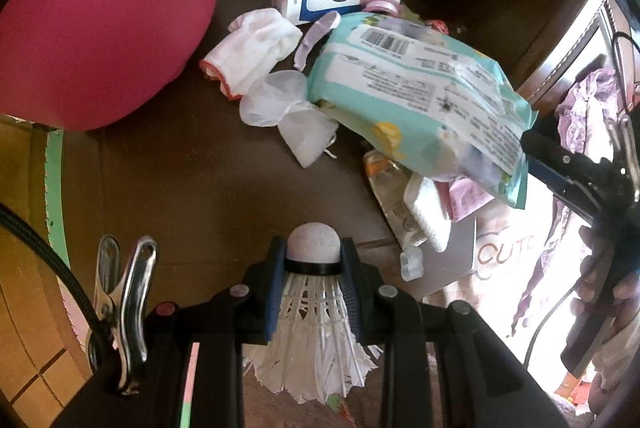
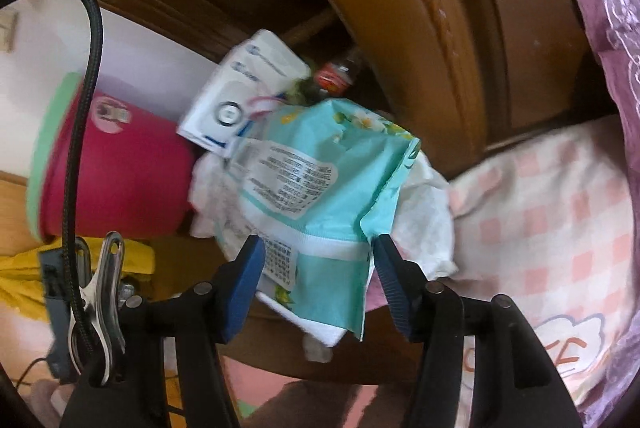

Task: Collect trash
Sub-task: 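Grasp the teal wipes package with the right gripper while the left holds the shuttlecock, then carry the shuttlecock with the left gripper while the right carries the wipes package toward the bucket, then open the left gripper to drop the shuttlecock into the red bucket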

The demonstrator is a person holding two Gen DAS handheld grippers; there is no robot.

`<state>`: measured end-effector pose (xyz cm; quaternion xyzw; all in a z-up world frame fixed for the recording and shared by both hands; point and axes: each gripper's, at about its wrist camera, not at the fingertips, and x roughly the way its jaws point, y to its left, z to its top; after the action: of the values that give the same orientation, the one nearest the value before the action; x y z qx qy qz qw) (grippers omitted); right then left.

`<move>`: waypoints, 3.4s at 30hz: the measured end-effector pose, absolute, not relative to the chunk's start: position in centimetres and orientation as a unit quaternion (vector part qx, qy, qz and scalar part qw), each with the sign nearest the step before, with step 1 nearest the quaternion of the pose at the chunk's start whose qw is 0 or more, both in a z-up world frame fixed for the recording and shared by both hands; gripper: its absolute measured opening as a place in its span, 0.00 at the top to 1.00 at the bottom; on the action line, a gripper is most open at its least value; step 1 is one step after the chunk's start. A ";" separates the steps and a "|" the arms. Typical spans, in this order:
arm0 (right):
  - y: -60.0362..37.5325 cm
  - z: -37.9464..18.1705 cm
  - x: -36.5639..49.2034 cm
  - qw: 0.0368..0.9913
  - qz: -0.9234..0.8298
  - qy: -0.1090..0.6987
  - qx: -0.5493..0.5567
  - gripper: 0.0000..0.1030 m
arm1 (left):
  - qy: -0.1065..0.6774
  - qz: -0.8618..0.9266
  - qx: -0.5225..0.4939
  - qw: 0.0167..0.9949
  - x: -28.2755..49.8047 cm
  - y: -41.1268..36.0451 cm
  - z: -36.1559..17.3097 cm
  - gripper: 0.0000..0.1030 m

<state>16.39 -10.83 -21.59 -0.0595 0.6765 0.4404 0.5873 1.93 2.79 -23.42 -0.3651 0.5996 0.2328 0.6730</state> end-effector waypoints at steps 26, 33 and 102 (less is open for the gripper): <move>-8.9 -26.4 17.0 0.538 0.435 0.721 -0.038 0.52 | 0.592 0.238 -0.365 0.678 1.9 2.1 -22.2 0.74; -9.6 -23.7 16.6 0.547 0.463 0.697 -0.021 0.73 | 0.581 0.241 -0.365 0.686 1.8 2.1 -21.1 0.74; -9.3 2.9 7.9 0.661 0.570 0.487 -0.018 0.78 | 0.453 0.333 -0.314 0.765 -4.2 20.3 -2.8 0.73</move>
<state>7.93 -9.30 2.95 -0.0176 0.4875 0.5698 0.6614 -4.21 20.30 -2.83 -0.3138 0.4531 0.3328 0.7652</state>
